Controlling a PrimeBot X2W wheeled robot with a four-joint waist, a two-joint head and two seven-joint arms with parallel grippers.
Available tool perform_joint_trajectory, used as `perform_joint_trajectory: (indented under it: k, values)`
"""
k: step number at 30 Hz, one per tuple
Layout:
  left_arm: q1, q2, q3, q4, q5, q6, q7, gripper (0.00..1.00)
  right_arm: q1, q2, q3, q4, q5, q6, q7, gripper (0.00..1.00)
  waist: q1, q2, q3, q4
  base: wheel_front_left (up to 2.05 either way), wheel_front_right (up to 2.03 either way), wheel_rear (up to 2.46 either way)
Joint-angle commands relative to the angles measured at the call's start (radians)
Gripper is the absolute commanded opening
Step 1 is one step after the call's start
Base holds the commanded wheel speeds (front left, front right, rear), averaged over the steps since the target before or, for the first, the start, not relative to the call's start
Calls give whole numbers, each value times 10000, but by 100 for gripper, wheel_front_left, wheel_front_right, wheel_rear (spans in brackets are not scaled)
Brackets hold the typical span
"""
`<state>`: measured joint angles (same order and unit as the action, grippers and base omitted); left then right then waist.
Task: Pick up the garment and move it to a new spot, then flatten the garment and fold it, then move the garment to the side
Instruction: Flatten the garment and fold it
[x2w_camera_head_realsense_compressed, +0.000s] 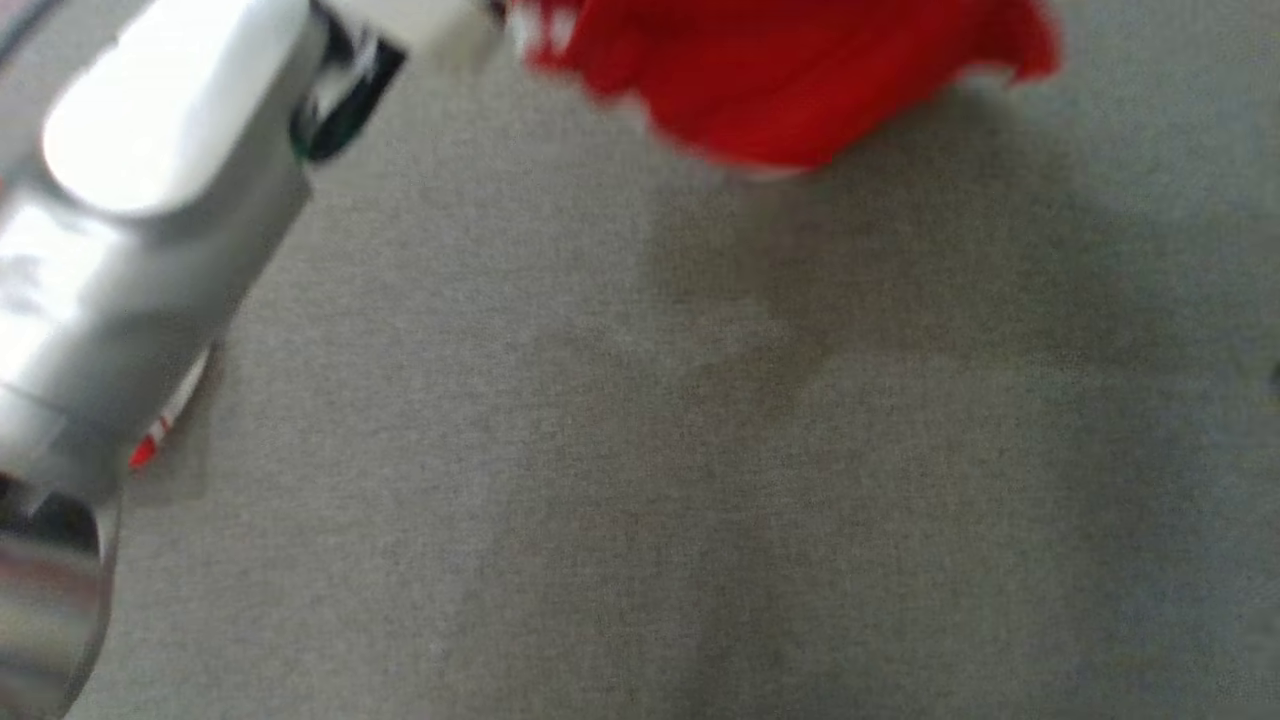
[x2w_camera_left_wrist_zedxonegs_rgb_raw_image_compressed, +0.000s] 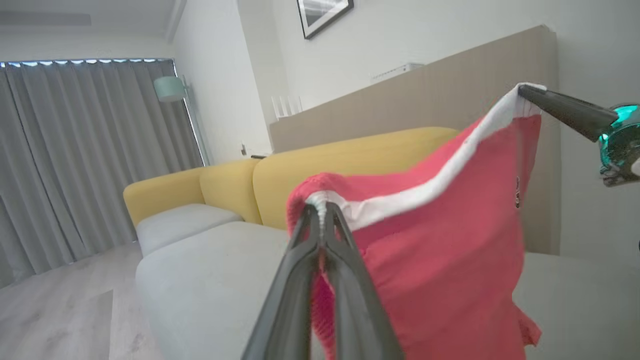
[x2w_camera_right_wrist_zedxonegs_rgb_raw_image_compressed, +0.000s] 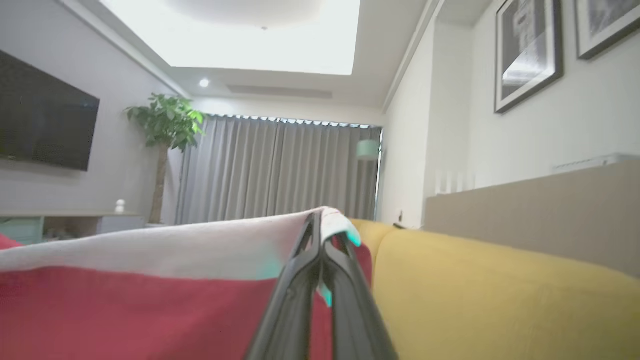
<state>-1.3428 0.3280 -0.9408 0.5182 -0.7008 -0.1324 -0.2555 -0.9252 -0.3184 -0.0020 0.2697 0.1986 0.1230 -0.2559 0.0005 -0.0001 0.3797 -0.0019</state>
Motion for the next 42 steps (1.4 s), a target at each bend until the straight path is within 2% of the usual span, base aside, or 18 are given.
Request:
perform_joint_trajectory:
  k: [1, 6, 10, 15, 21, 23, 26, 32, 39, 42]
  values:
    - [-727, 180, 788, -241, 277, 20, -55, 0, -366, -265, 24, -418, 57, 77, -59, 0, -5, 1, 443, -215, 0, 0, 0]
    - [-859, -89, 1956, -1045, 1101, 19, -59, 0, -856, -765, -302, -1001, 179, 77, -59, 0, -5, 1, 726, -302, 0, 0, 0]
    - [312, 15, 2377, -2242, 1454, 19, -60, 0, 192, -834, -544, -1838, 375, 77, -59, 0, -5, 1, 816, -298, 0, 0, 0]
    - [2828, 636, 2430, -3264, 1912, 18, -61, 0, 2763, -117, -752, -3020, 317, 77, -59, 0, -5, 1, 611, -369, 0, 0, 0]
    - [6540, 732, 2783, -3847, 2206, 18, -62, 0, 5825, 999, -881, -3900, 110, 77, -59, 0, -5, 1, -118, -677, 0, 0, 0]
    - [7744, 775, 2663, -3884, 2292, 18, -62, 0, 6715, 1207, -858, -3976, 50, 77, -59, 0, -5, 1, -449, -815, 0, 0, 0]
    - [9079, 918, 1805, -3445, 2257, 18, -62, 0, 7998, 1301, -993, -4003, 84, 77, -59, 0, -5, 1, -911, -874, 0, 0, 0]
    - [10309, 1289, 470, -2963, 1742, 18, -62, 0, 10065, 1444, -1507, -4585, 164, 77, -59, 0, -5, 1, -1575, -903, 0, 0, 0]
    - [11015, 1857, 325, -3713, 1160, 18, -15, 0, 11580, 1240, -2097, -5565, 354, 77, 159, 0, -5, 1, -1910, -596, 0, 0, 0]
    - [11046, 1815, 520, -4241, 859, 60, -18, 0, 11659, 1137, -2229, -5802, 419, 77, 361, 0, -5, 1, -1898, -389, 0, 0, 0]
